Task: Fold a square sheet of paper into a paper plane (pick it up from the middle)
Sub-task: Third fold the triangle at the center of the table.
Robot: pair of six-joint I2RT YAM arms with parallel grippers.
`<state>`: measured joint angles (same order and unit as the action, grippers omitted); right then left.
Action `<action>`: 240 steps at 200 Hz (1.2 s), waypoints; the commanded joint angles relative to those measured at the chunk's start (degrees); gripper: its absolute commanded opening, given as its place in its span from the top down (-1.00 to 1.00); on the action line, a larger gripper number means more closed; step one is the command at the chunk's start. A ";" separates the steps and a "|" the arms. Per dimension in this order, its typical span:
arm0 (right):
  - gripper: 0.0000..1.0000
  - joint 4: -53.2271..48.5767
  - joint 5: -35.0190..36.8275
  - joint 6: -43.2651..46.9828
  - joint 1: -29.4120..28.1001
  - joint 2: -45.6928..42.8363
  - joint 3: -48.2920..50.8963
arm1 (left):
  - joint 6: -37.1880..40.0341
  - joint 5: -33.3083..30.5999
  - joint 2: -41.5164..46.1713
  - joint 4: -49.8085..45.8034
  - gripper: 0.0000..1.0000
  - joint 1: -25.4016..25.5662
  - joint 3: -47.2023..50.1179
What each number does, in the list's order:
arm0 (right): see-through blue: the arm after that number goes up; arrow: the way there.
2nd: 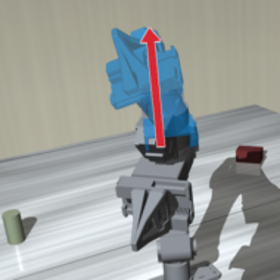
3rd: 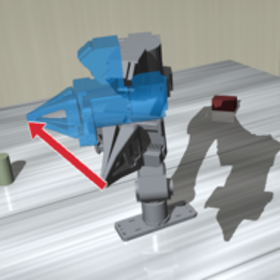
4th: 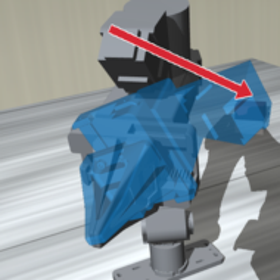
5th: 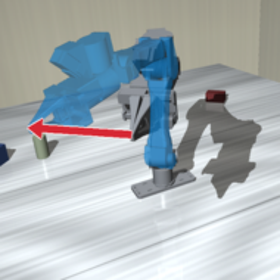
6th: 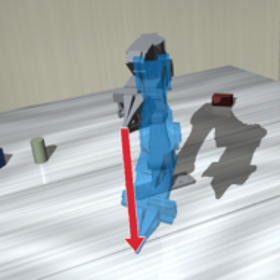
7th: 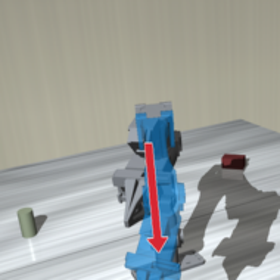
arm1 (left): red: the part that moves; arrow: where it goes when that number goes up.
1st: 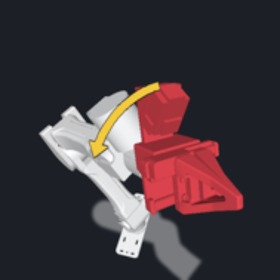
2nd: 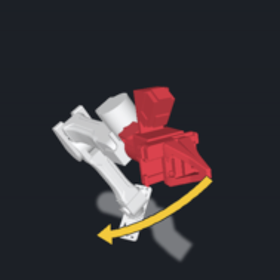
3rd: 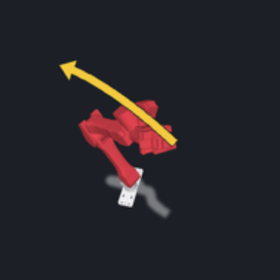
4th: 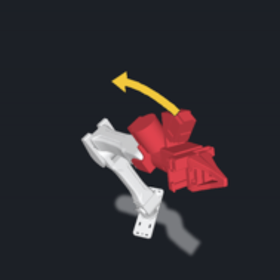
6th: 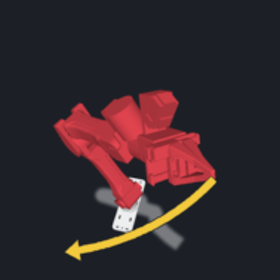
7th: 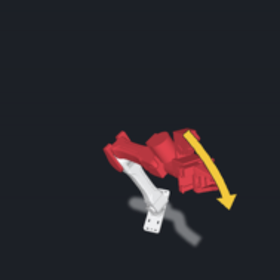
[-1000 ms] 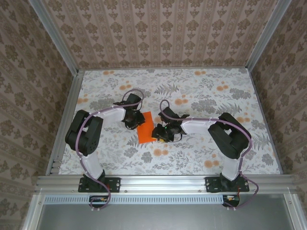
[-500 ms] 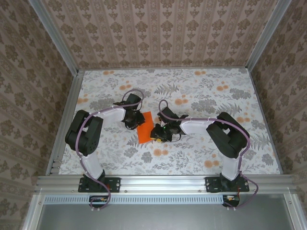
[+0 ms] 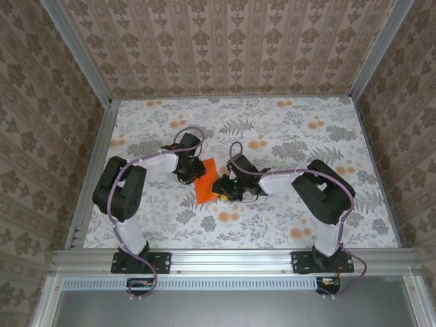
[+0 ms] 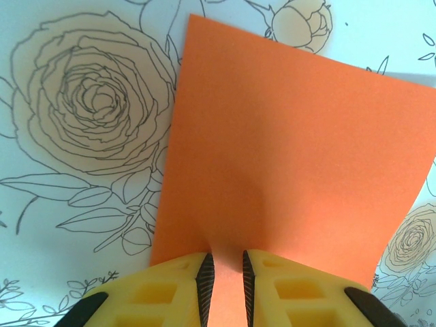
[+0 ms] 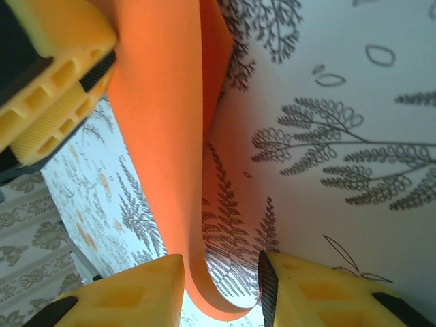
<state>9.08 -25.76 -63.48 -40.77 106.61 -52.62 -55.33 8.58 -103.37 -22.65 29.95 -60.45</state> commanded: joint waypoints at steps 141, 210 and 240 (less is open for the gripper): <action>0.83 1.09 0.61 -1.51 1.09 -4.16 3.93 | 0.52 0.18 0.25 -0.79 0.54 0.01 2.34; 1.00 -13.47 1.18 6.78 4.69 -10.03 3.70 | 7.89 9.29 7.39 9.44 0.26 2.23 1.67; 1.00 -19.57 0.54 10.49 7.36 -13.46 4.82 | 8.94 12.53 5.94 12.98 0.22 4.75 0.81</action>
<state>-2.09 -25.28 -57.56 -35.31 96.77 -49.08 -49.47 16.51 -97.12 -13.58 32.73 -58.19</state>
